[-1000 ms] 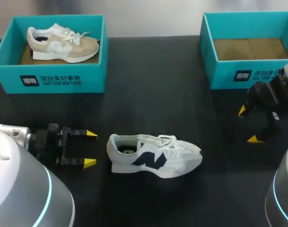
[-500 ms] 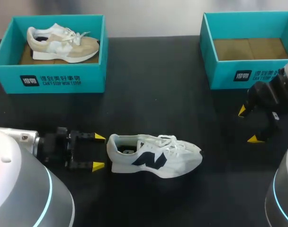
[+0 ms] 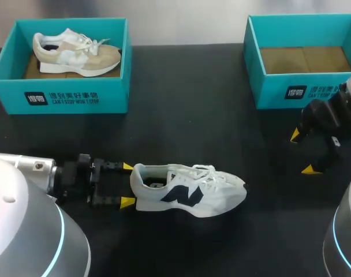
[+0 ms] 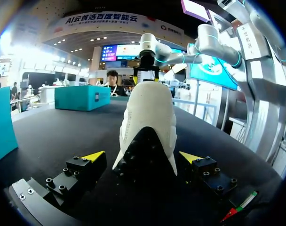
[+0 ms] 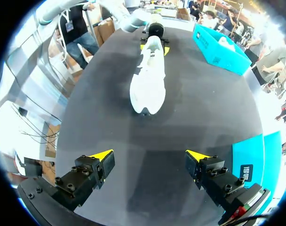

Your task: Take the shoe out of the shoebox, open the shoe tongue, remove and reinsert the insole, then place the shoe into the shoebox

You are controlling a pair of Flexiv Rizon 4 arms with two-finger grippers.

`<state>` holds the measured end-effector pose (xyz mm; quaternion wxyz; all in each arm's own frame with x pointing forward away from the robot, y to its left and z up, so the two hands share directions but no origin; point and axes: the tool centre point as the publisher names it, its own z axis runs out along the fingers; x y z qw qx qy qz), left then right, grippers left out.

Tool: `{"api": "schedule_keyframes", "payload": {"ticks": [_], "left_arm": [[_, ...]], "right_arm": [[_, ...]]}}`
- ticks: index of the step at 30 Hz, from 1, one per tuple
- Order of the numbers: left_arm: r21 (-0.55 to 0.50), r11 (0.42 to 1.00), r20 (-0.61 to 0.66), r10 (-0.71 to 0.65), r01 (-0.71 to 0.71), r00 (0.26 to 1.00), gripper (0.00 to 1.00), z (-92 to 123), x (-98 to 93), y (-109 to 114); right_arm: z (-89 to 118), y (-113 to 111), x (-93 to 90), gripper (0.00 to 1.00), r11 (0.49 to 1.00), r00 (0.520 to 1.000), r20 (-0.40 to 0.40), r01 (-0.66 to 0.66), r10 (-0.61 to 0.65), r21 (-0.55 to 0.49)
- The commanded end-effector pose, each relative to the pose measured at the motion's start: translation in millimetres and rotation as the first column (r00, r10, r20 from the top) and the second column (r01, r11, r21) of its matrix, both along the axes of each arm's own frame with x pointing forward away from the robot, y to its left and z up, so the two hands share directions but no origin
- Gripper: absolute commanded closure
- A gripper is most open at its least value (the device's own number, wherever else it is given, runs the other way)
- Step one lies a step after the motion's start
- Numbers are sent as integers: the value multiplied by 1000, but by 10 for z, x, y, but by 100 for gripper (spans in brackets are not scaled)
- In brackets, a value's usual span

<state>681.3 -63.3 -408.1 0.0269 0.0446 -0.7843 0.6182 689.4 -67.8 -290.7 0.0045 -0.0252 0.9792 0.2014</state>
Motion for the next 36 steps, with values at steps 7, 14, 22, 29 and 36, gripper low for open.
{"api": "schedule_keyframes", "payload": {"ticks": [7,14,22,29,36], "left_arm": [[0,1000,-18,-4,4,1000,0,-25,-31,-82],[-2,1000,-29,-9,9,1000,0,-48,-60,-132],[-11,1000,-31,-10,10,999,0,-48,-91,-191],[-13,1000,-34,-16,15,999,0,-46,-109,-258],[-15,1000,-32,-23,23,999,0,-60,-143,-346]], "right_arm": [[1,7,-3,0,1000,1000,0,1,-1,-3],[1,7,-3,0,1000,1000,0,1,-1,-3],[1,7,-3,0,1000,1000,0,1,-1,-3],[1,7,-3,0,1000,1000,0,1,-1,-3],[1,7,-3,0,1000,1000,0,1,-1,-3]]}}
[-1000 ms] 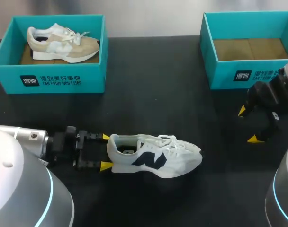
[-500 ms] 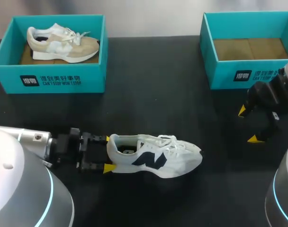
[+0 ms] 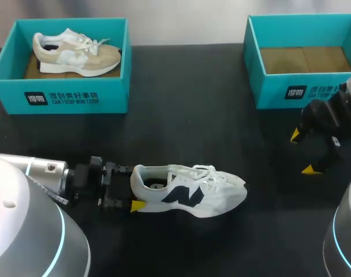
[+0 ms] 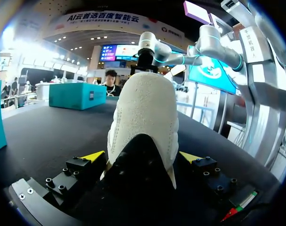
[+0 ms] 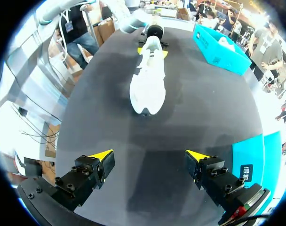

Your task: Take the shoe out of the shoebox, open the shoe tongue, remove and reinsert the insole, then place the shoe into the shoebox

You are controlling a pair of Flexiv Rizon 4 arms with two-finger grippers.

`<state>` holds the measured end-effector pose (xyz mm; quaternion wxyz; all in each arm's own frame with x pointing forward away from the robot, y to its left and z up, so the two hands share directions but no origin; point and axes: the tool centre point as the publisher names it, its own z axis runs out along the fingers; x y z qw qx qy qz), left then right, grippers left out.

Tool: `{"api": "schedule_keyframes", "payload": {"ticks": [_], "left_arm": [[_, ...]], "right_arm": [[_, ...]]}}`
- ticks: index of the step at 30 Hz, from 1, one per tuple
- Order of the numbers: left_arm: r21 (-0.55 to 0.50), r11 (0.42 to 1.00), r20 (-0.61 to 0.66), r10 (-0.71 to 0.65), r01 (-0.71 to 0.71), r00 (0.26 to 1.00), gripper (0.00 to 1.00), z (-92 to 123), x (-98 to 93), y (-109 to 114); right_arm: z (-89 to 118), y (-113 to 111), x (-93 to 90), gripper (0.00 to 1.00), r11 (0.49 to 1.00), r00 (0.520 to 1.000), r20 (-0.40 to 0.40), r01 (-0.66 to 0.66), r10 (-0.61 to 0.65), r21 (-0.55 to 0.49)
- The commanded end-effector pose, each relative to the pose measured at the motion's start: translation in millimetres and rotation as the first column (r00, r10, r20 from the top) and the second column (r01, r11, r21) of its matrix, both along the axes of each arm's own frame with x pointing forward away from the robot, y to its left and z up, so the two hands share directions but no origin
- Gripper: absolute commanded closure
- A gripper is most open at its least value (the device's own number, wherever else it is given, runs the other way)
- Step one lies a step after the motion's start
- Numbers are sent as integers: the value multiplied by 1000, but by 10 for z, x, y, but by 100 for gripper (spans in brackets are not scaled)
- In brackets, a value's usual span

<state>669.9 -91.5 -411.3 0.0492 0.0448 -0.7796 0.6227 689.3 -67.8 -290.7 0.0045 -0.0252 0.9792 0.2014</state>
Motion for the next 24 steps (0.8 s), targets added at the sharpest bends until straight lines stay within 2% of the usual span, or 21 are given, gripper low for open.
{"api": "schedule_keyframes", "payload": {"ticks": [1,18,24], "left_arm": [[0,1000,4,5,-5,1000,0,-31,-29,-80],[-12,999,27,32,-32,999,0,-6,118,-172],[-8,1000,8,8,-8,1000,0,-30,94,-188]], "right_arm": [[1,7,-2,0,1000,1000,0,1,-1,-3],[1,7,-2,0,1000,1000,0,1,-1,-3],[1,7,-2,0,1000,1000,0,1,-1,-3]]}}
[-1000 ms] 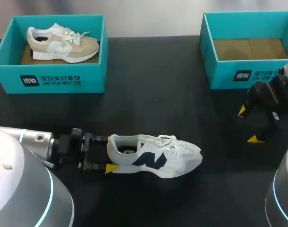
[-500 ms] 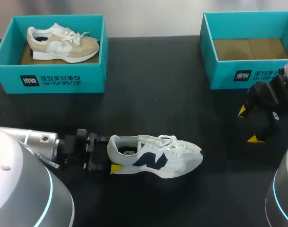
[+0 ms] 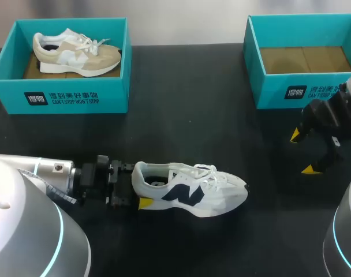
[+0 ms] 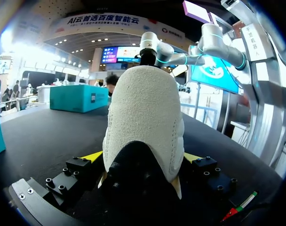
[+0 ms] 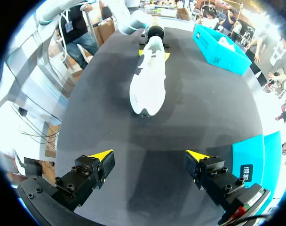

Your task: Take the shoe out of the shoebox, open the shoe tongue, remove and reinsert the insole, then place the shoe into the shoebox

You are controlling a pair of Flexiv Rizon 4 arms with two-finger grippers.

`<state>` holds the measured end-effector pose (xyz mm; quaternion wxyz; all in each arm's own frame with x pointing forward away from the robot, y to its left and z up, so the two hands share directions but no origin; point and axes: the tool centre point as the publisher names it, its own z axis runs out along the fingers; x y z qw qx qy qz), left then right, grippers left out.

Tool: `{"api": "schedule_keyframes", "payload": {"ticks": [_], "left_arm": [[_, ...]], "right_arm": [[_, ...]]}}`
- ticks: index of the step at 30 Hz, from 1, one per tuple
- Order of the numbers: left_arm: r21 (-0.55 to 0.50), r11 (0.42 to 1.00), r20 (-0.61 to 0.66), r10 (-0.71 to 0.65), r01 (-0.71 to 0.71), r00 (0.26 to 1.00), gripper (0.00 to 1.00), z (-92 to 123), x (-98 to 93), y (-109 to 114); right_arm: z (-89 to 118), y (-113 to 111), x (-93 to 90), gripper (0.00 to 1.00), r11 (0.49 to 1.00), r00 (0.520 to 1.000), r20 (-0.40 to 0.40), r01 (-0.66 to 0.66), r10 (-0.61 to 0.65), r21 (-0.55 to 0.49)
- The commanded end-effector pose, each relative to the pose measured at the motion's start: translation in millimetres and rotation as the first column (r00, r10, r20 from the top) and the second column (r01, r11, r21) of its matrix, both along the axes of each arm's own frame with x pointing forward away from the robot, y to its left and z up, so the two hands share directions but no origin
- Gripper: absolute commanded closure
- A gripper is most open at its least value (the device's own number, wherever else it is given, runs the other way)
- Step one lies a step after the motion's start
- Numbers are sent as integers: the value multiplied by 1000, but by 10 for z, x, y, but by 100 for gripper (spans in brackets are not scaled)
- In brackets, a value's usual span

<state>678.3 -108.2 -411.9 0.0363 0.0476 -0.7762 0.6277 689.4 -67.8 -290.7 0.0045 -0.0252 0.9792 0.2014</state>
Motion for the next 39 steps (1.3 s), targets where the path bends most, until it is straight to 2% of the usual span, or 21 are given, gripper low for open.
{"api": "schedule_keyframes", "payload": {"ticks": [1,18,29,39], "left_arm": [[3,1000,-9,-16,16,1000,0,-28,0,-22],[-16,1000,-16,-18,18,1000,0,-38,-77,-177],[-4,1000,-14,3,-3,1000,0,1,-36,-68],[-12,1000,-20,-1,0,1000,0,5,-46,-121]], "right_arm": [[1,7,-3,0,1000,1000,0,1,-1,-3],[1,7,-3,0,1000,1000,0,1,-1,-3],[1,7,-3,0,1000,1000,0,1,-1,-3],[1,7,-3,0,1000,1000,0,1,-1,-3]]}}
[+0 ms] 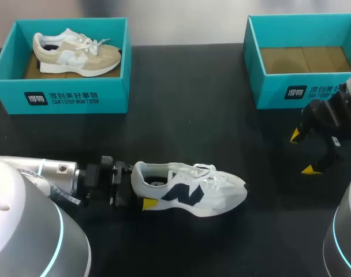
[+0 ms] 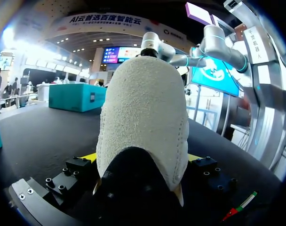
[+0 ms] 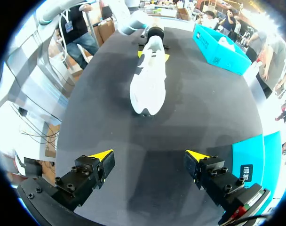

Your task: Take the shoe out of the shoebox, open the shoe tongue, remove and reinsert the insole, then place the shoe into the shoebox

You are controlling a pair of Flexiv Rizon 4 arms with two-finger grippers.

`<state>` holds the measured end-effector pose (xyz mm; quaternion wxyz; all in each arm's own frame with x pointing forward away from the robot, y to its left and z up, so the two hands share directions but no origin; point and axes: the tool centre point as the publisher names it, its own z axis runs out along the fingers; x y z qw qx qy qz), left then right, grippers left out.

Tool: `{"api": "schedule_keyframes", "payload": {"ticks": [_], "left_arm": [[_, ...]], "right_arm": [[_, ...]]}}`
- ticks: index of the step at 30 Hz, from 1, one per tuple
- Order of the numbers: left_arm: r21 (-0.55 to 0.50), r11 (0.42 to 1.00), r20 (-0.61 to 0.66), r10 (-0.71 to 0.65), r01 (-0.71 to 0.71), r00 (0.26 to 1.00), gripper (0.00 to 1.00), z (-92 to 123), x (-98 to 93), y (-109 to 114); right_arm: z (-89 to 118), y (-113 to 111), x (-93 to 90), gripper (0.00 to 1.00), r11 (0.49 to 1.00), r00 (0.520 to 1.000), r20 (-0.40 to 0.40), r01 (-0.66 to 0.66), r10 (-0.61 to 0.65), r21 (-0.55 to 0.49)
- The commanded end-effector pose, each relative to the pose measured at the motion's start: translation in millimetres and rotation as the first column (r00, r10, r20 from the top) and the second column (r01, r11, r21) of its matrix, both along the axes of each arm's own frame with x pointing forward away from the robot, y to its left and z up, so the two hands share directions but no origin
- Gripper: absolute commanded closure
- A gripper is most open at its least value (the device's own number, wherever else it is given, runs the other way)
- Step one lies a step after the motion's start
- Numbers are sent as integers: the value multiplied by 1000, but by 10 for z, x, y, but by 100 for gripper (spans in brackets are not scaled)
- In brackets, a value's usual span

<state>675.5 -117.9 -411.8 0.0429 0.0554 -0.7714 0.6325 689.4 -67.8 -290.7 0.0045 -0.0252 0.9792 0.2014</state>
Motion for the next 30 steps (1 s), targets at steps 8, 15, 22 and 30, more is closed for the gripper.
{"api": "schedule_keyframes", "payload": {"ticks": [8,15,22,30], "left_arm": [[2,1000,-2,-7,7,1000,0,-29,-54,-76],[-2,1000,9,24,-24,1000,0,-38,-31,-61],[-3,1000,12,-9,9,1000,100,-31,41,-42],[2,998,31,-59,59,998,100,-23,124,-37]], "right_arm": [[1,7,-3,0,1000,1000,0,1,-1,-3],[1,7,-3,0,1000,1000,0,1,-1,-3],[1,7,-3,0,1000,1000,0,1,-1,-3],[1,7,-3,0,1000,1000,0,1,-1,-3]]}}
